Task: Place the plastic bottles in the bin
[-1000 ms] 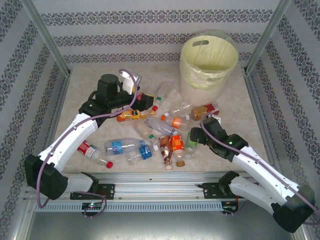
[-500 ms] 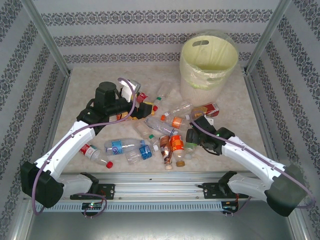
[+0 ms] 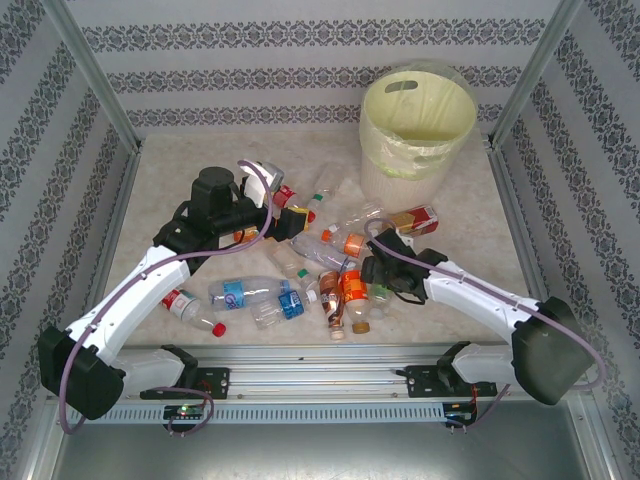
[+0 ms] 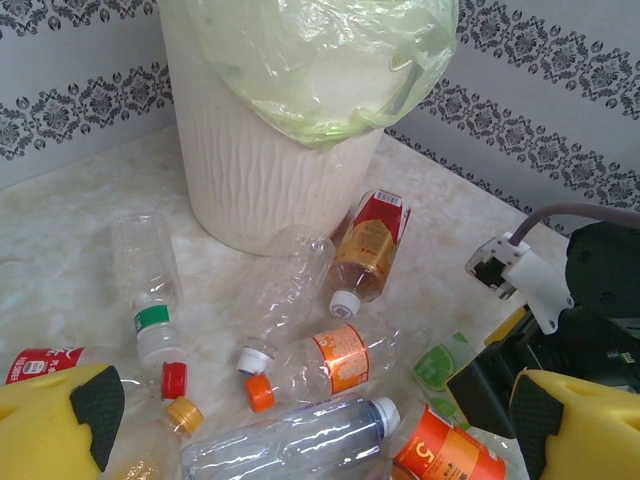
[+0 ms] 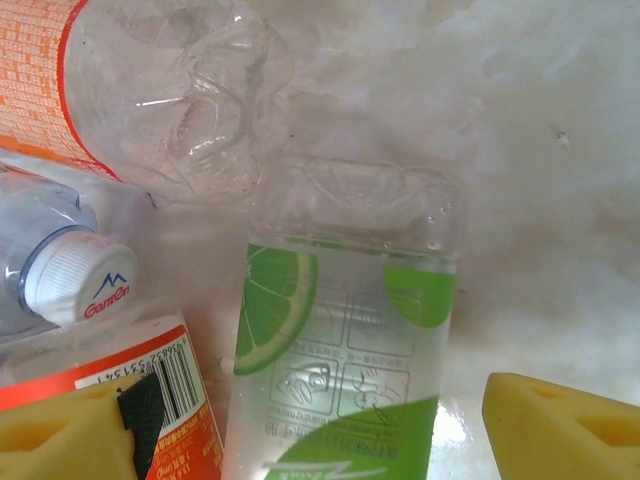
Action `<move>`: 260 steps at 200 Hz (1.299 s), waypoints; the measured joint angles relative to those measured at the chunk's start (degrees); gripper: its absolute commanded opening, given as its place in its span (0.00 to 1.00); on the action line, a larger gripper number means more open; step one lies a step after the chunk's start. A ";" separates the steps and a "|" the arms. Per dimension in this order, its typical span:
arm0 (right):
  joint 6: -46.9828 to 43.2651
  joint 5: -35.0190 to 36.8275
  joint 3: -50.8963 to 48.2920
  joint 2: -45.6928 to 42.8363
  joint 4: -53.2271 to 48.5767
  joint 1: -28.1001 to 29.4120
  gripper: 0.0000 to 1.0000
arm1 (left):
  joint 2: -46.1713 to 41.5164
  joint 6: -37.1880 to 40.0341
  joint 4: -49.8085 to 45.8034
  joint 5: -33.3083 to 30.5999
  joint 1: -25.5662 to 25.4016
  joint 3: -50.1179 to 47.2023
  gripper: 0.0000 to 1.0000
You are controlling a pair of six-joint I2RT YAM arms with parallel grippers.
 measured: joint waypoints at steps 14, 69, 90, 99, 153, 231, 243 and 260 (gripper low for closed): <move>0.15 0.00 0.00 0.85 0.66 0.00 0.84 | -0.02 0.22 0.00 -0.15 0.00 -0.15 1.00; 0.87 0.07 -0.52 3.02 2.99 -0.02 0.80 | -0.02 0.46 0.00 -0.98 -0.07 -0.28 1.00; 1.05 0.07 -1.38 3.69 3.87 -0.15 0.78 | -0.02 0.61 0.00 -0.98 -0.39 -0.31 1.00; 1.05 0.07 -1.70 3.98 4.26 -0.17 0.78 | -0.02 0.68 0.00 -1.03 -0.50 -0.33 1.00; 1.03 0.07 -2.99 4.50 6.05 -1.29 0.73 | -0.02 1.66 0.00 -1.46 -0.87 -0.59 1.00; 0.00 0.13 -4.68 3.56 6.58 -2.82 0.66 | -0.02 1.99 -0.02 -2.32 -1.46 -0.81 1.00; -0.35 0.24 -4.94 2.97 6.54 -3.17 0.65 | -0.02 1.99 -0.02 -2.34 -1.46 -0.83 1.00; -1.07 0.44 -5.25 1.88 6.32 -3.58 0.63 | -0.07 2.12 -0.02 -2.45 -1.51 -0.83 1.00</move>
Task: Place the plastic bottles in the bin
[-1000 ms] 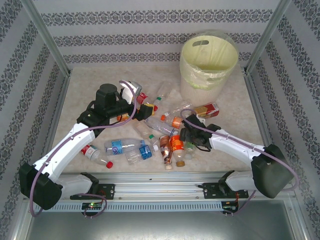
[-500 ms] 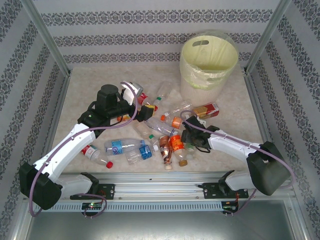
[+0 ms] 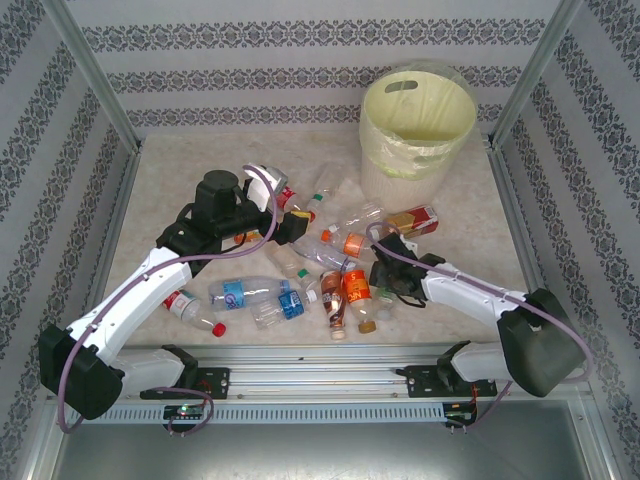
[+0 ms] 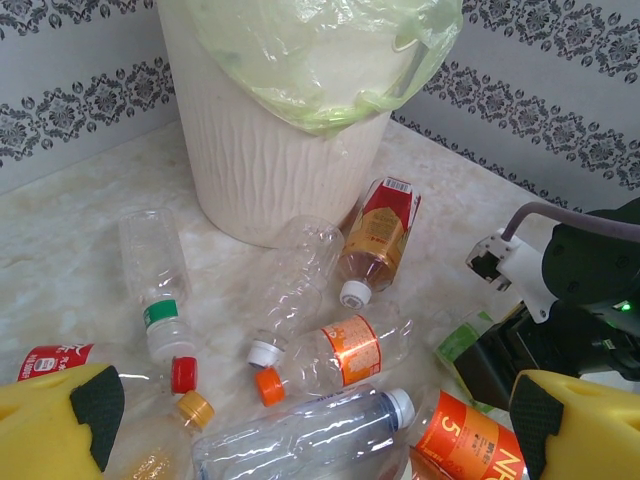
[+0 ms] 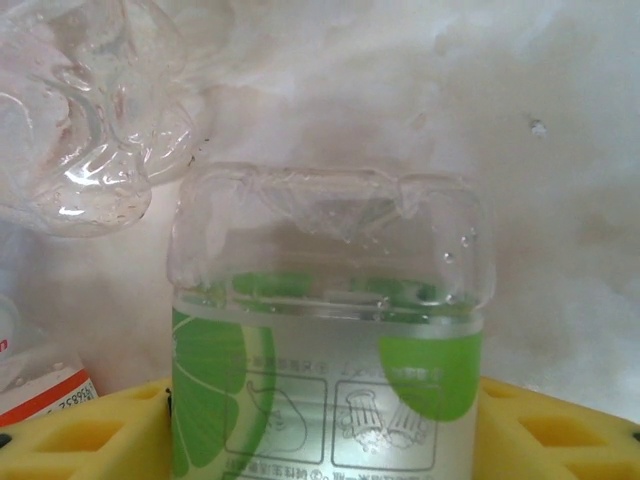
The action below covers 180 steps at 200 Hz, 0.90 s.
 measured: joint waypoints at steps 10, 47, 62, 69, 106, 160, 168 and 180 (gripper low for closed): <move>-0.76 0.24 -0.07 -0.79 -0.31 -0.35 0.62 | -0.04 0.02 0.00 -0.09 0.00 0.00 1.00; -3.93 1.14 -0.39 -5.84 -1.18 -1.29 0.59 | -0.22 0.02 0.00 -0.09 0.00 0.00 1.00; -5.68 1.73 -0.39 -8.83 -1.79 -1.49 0.58 | -0.26 0.02 0.02 -0.09 0.00 -0.02 1.00; -6.62 2.05 -0.39 -10.38 -2.23 -1.64 0.58 | -0.28 0.02 0.02 -0.09 -0.04 -0.02 1.00; -11.30 3.82 1.09 -18.14 -5.92 -2.36 0.57 | -0.79 -0.09 0.46 -0.07 -0.37 -0.42 1.00; -17.88 5.40 9.94 -23.69 -10.01 -3.34 0.56 | -4.44 -2.43 6.38 1.09 -0.37 -5.31 1.00; -18.84 5.49 11.45 -23.91 -10.36 -3.34 0.56 | -5.11 -2.93 7.39 1.31 -0.37 -6.08 1.00; -20.15 5.53 13.55 -23.91 -10.93 -3.34 0.55 | -5.86 -3.54 9.07 1.68 -0.37 -6.97 1.00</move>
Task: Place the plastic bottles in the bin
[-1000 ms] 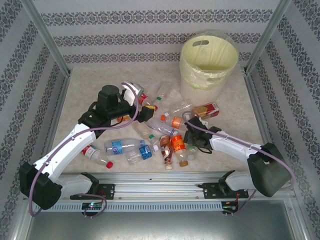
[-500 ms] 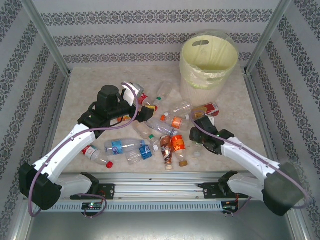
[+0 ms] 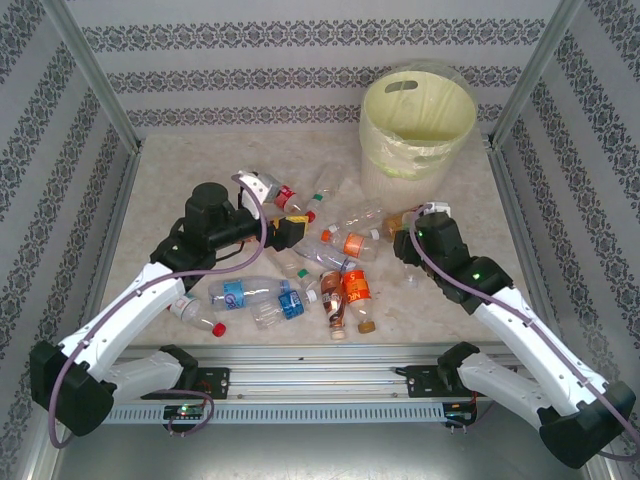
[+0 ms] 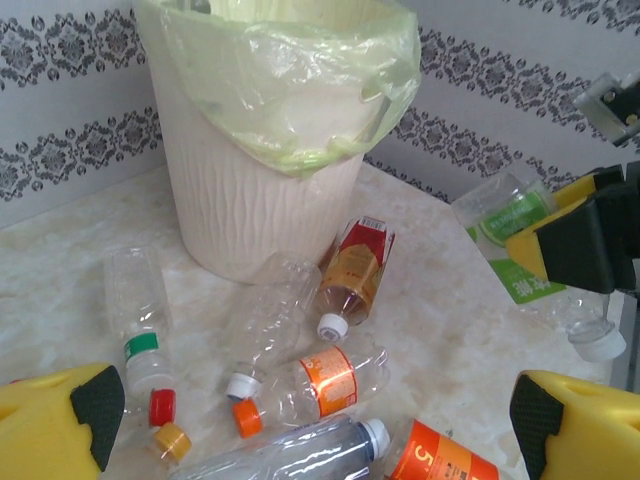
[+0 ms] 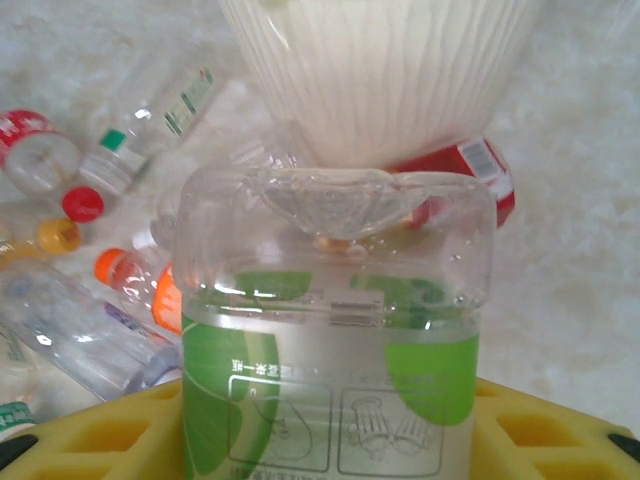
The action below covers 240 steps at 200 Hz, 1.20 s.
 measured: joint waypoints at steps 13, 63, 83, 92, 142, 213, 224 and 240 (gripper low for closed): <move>-1.27 0.13 2.23 0.13 -0.44 -0.02 0.55 | -0.59 -1.01 2.10 0.39 0.00 -0.85 1.00; -6.19 0.55 12.20 3.32 -1.27 -1.09 0.54 | -0.72 -4.61 8.46 3.65 0.00 -3.19 1.00; -7.91 0.59 15.78 5.07 -1.25 -1.97 0.54 | -0.72 -5.62 10.29 5.20 0.00 -3.45 1.00; -8.55 0.59 17.38 5.90 -1.25 -2.40 0.54 | -0.74 -6.01 11.54 5.88 0.00 -3.65 1.00; -11.98 -0.17 26.12 11.32 -0.59 -5.09 0.53 | -1.05 -8.87 19.23 7.63 0.00 -7.10 1.00; -15.63 -3.96 40.63 21.44 1.53 -10.36 0.52 | -1.05 -12.68 24.98 5.73 0.00 -8.13 1.00; -16.06 -4.70 42.62 23.08 1.88 -10.99 0.52 | -1.05 -12.94 25.24 5.14 0.00 -8.22 1.00; -16.87 -5.79 45.48 25.62 2.16 -11.87 0.52 | -1.05 -13.18 25.31 4.02 0.00 -8.24 1.00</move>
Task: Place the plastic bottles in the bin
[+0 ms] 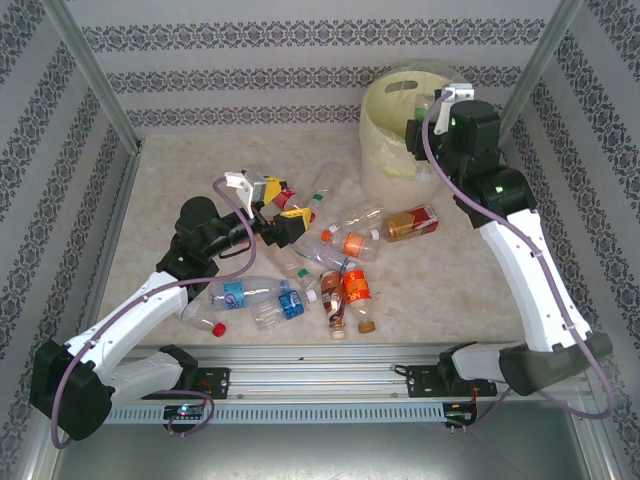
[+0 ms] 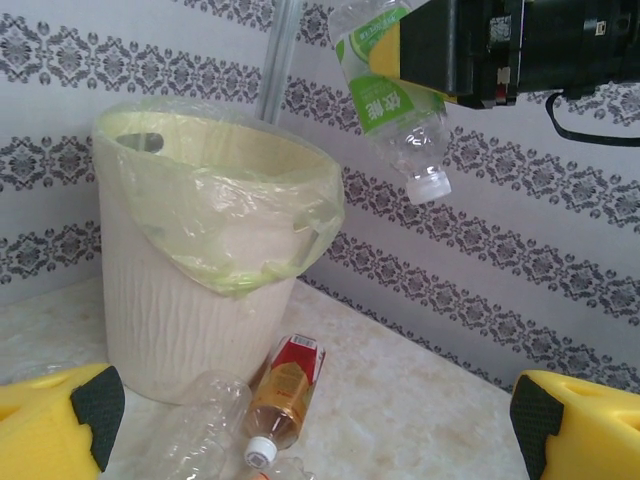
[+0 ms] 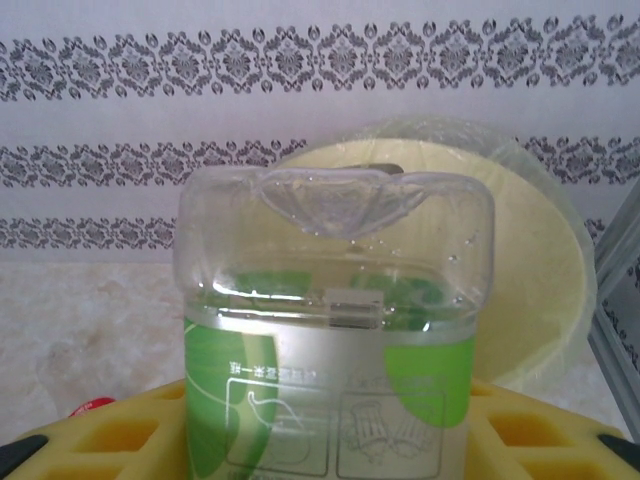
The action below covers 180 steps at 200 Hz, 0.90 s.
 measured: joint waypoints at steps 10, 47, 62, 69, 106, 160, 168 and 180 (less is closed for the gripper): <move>-0.26 -0.81 1.84 1.64 0.15 -0.55 0.52 | 0.00 -0.13 0.00 -0.46 0.00 -0.04 1.00; -1.51 -3.23 9.11 8.11 0.42 -2.89 0.52 | 0.00 -0.17 0.00 -2.16 -0.02 -0.04 1.00; -1.64 -4.22 12.26 10.64 0.42 -3.76 0.52 | 0.02 -0.15 -0.02 -2.62 -0.02 -0.04 1.00; -1.73 -4.63 13.77 11.87 0.39 -4.13 0.52 | 0.02 -0.13 -0.04 -2.75 -0.02 -0.04 1.00; -2.21 -6.08 21.27 18.14 0.42 -5.57 0.51 | 0.02 0.24 -0.04 -3.21 -0.02 -0.04 1.00; -2.12 -6.60 31.19 27.80 -0.11 -6.95 0.51 | 0.02 1.81 -0.13 -4.31 -0.02 -0.04 1.00; -2.10 -6.56 32.87 29.42 -0.44 -7.26 0.50 | 0.04 2.10 -0.15 -4.44 -0.02 -0.04 1.00; -2.05 -6.38 35.34 31.85 -1.11 -7.65 0.50 | 0.13 2.45 -0.24 -4.52 -0.02 -0.04 1.00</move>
